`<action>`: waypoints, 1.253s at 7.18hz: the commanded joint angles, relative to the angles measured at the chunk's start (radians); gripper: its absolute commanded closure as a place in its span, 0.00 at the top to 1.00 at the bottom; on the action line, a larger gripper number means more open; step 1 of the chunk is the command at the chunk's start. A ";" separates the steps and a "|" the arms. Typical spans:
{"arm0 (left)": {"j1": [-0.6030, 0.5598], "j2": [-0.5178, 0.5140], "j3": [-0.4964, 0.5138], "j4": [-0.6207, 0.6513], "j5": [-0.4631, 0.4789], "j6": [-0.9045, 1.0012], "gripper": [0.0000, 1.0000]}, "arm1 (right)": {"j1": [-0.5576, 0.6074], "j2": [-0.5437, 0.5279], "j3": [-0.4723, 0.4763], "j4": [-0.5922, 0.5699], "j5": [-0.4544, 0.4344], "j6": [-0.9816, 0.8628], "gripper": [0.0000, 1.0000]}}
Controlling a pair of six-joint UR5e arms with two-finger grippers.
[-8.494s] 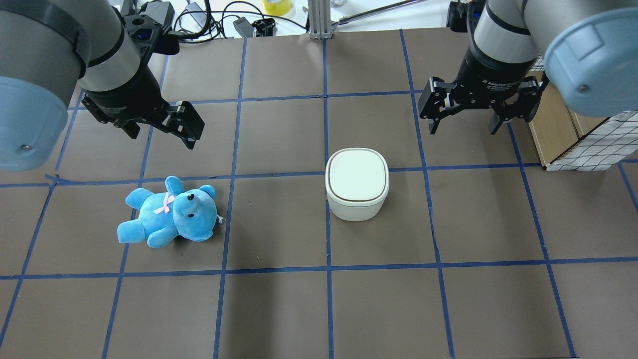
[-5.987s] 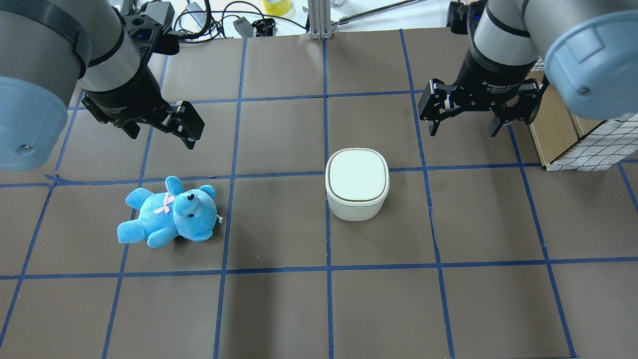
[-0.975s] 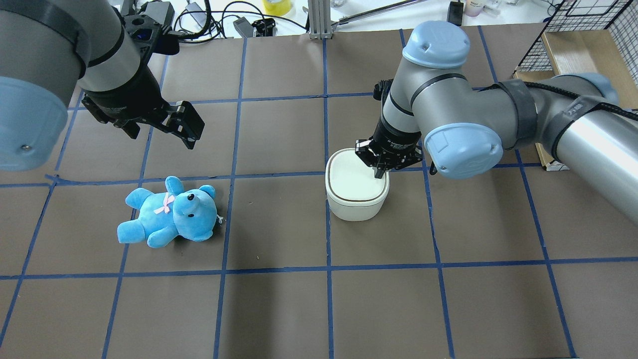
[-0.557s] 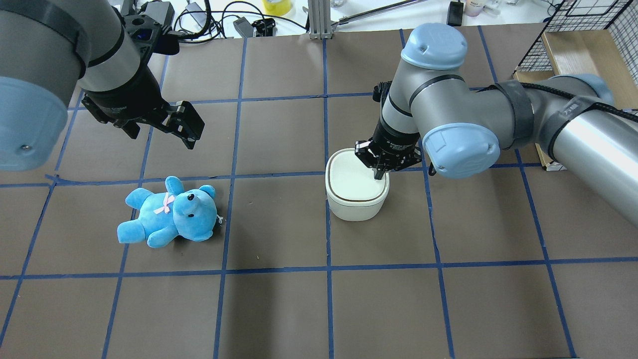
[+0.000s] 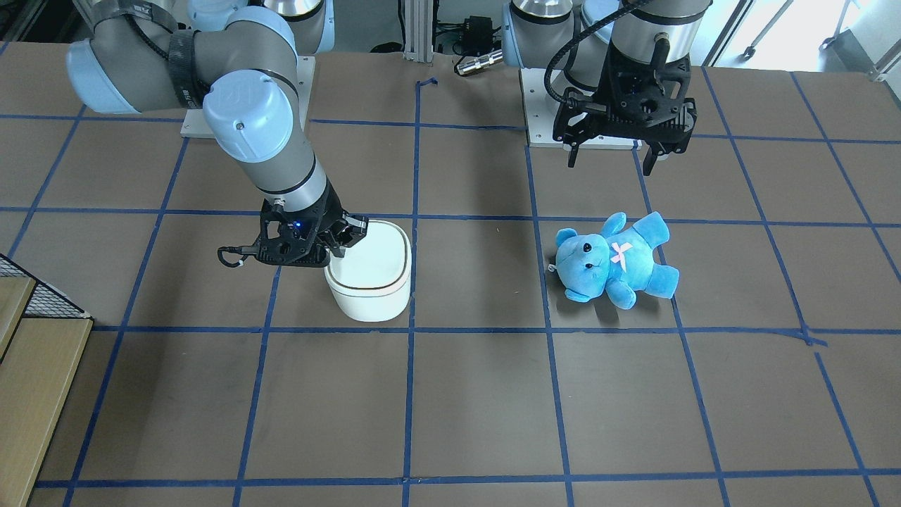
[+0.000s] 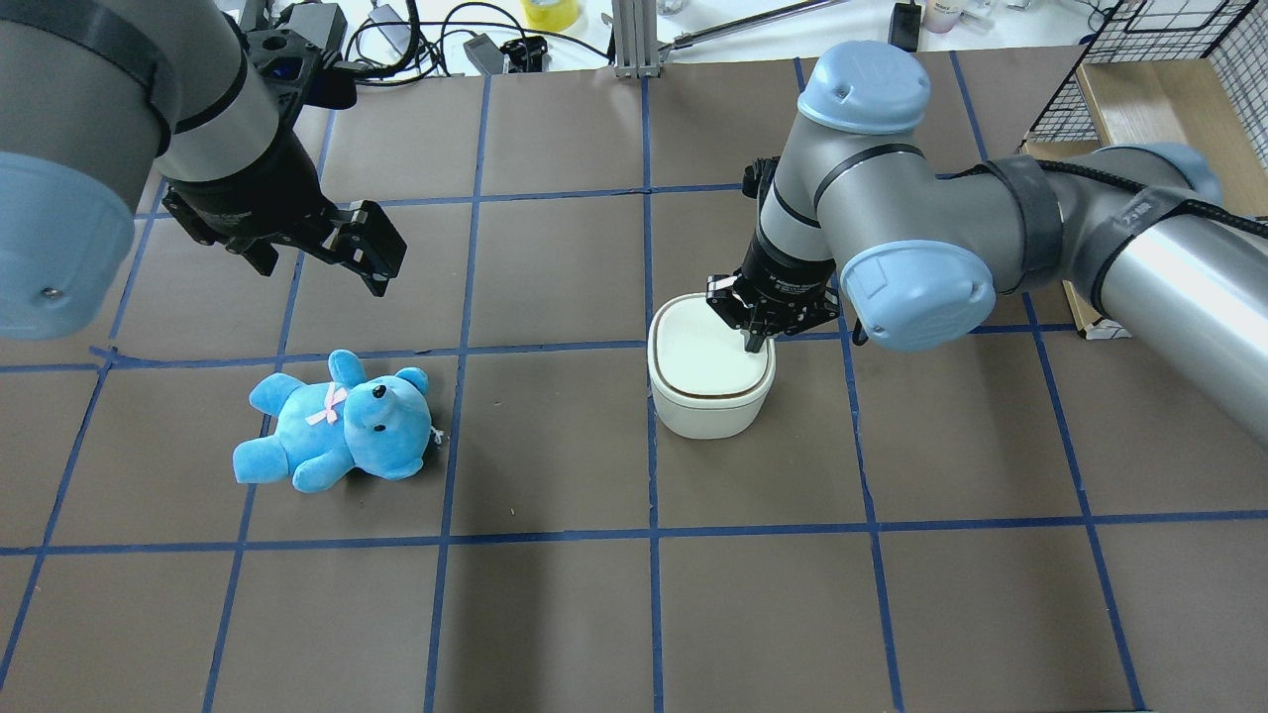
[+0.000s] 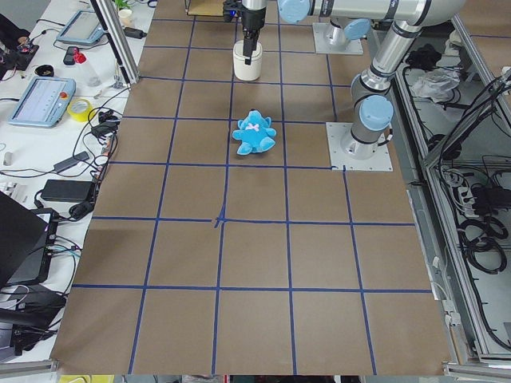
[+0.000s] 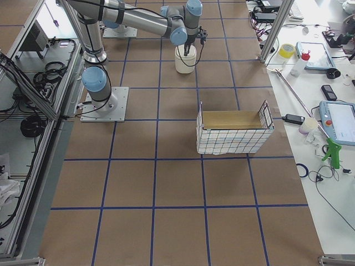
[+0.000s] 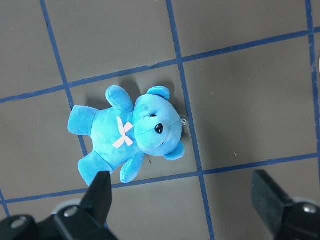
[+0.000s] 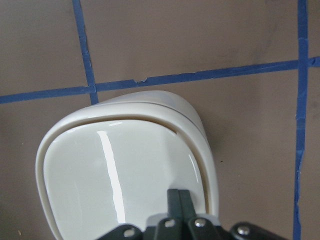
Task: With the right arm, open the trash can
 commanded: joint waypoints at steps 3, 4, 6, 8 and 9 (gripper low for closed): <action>0.000 0.000 0.000 0.000 0.000 0.000 1.00 | -0.012 -0.084 -0.055 0.040 -0.017 0.000 0.56; 0.000 0.000 0.000 0.000 0.000 0.000 1.00 | -0.013 -0.099 -0.070 0.062 -0.086 -0.006 0.90; 0.000 0.000 0.000 0.000 0.000 0.000 1.00 | -0.021 -0.121 -0.078 0.105 -0.128 -0.018 1.00; 0.000 0.000 0.000 0.000 0.000 0.000 1.00 | -0.036 -0.147 -0.078 0.158 -0.163 -0.026 1.00; 0.000 0.000 0.000 0.000 0.000 0.000 1.00 | -0.053 -0.158 -0.078 0.172 -0.163 -0.064 1.00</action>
